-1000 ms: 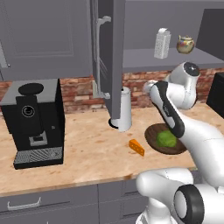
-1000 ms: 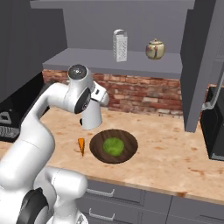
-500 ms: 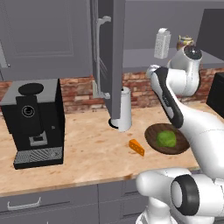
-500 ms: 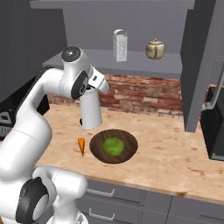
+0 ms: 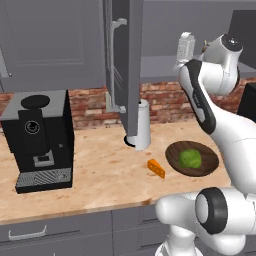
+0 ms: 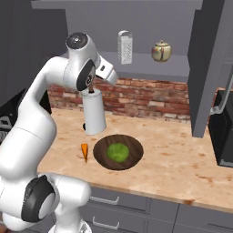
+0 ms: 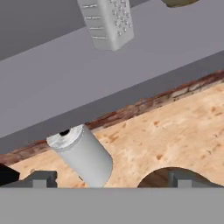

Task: Pick the cheese from the fridge and the cheese grater from the cabinet and place them next to the salad bowl.

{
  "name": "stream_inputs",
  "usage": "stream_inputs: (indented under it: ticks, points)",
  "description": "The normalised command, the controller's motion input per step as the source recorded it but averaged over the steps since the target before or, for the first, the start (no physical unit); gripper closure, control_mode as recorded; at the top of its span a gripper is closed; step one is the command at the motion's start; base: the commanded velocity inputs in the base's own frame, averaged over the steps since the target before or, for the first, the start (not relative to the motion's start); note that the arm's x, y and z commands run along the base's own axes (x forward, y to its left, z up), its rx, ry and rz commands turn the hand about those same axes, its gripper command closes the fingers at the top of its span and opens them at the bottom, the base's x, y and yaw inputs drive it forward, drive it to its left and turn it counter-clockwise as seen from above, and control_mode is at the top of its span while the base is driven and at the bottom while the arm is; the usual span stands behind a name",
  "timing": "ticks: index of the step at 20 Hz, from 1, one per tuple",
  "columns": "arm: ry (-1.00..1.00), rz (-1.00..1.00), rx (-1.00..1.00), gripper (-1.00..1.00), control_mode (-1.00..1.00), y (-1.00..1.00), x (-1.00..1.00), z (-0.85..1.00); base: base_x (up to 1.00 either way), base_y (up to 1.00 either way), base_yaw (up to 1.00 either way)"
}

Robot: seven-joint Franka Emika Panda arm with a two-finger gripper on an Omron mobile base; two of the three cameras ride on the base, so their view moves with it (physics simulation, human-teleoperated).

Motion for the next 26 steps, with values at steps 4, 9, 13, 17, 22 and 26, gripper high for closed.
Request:
stream_inputs:
  ticks: [4,9,13,17,22,26]
  points:
    - [-0.05,0.12,0.00,-1.00,-1.00,-0.21,0.09,0.37,0.00,0.00,0.00]
    - [-0.09,0.23,0.00,-1.00,-1.00,-0.28,0.10,0.22,0.00,0.00,0.00]
    - [-0.18,0.33,-0.01,-1.00,-1.00,-0.33,0.00,0.10,0.00,0.00,0.00]
    - [-0.18,0.25,-0.01,-1.00,-1.00,-0.26,0.02,0.20,0.00,0.00,0.00]
    - [-0.06,0.20,-0.01,-1.00,-1.00,-0.11,0.17,0.19,0.00,0.00,0.00]
    - [-0.04,0.13,-0.04,-1.00,-1.00,-0.09,0.17,0.18,0.00,0.00,0.00]
